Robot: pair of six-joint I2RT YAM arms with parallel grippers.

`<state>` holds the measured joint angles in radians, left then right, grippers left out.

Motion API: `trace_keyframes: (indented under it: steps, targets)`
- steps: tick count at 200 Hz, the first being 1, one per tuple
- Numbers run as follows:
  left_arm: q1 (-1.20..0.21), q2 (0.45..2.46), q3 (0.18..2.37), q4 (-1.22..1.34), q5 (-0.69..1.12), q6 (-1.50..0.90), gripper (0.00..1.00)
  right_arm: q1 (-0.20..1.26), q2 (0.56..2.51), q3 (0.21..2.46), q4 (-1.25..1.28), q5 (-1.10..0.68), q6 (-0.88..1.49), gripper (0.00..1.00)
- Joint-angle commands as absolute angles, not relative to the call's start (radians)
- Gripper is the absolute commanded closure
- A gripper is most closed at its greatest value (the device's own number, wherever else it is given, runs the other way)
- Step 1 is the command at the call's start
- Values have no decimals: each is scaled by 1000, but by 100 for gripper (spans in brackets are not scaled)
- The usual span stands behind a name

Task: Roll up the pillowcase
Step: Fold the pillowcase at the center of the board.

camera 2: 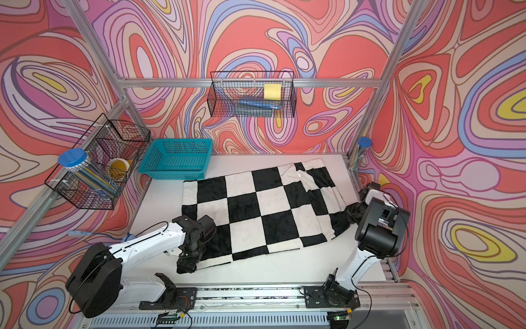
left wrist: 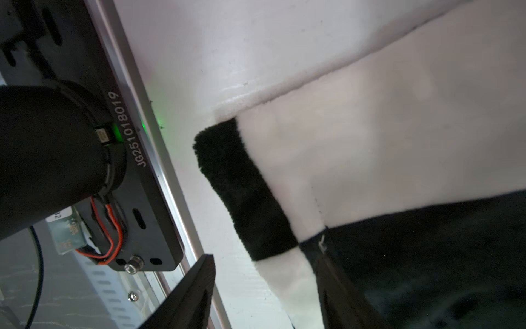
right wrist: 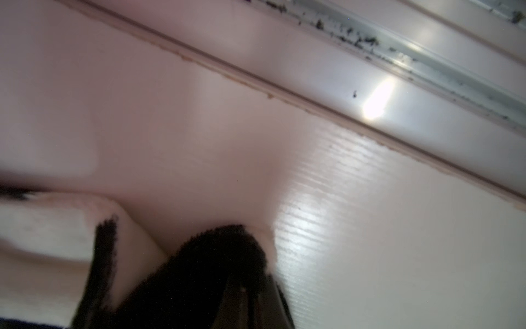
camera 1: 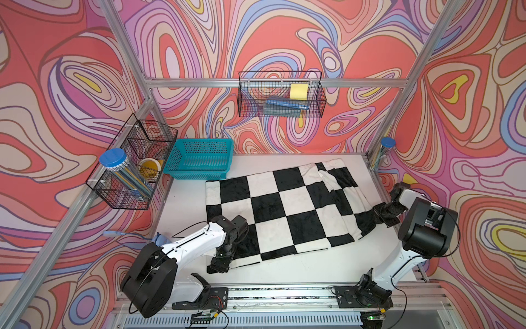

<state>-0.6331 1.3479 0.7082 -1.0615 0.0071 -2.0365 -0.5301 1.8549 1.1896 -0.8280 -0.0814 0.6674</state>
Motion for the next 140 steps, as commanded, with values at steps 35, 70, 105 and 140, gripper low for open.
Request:
trace_keyframes:
  steps: [35, 70, 105, 140]
  targets:
    - [-661, 1446, 635, -913, -46, -2121, 49, -514, 1883, 1198, -804, -102, 676, 100]
    - [-662, 1520, 631, -865, -44, -2092, 85, -514, 1869, 1203, -816, -89, 671, 100]
    - [-668, 1485, 620, -869, -48, -2075, 100, -512, 1838, 1190, -825, -76, 670, 100]
    - [-673, 1363, 620, -957, -52, -2038, 100, -509, 1808, 1193, -844, -78, 668, 100]
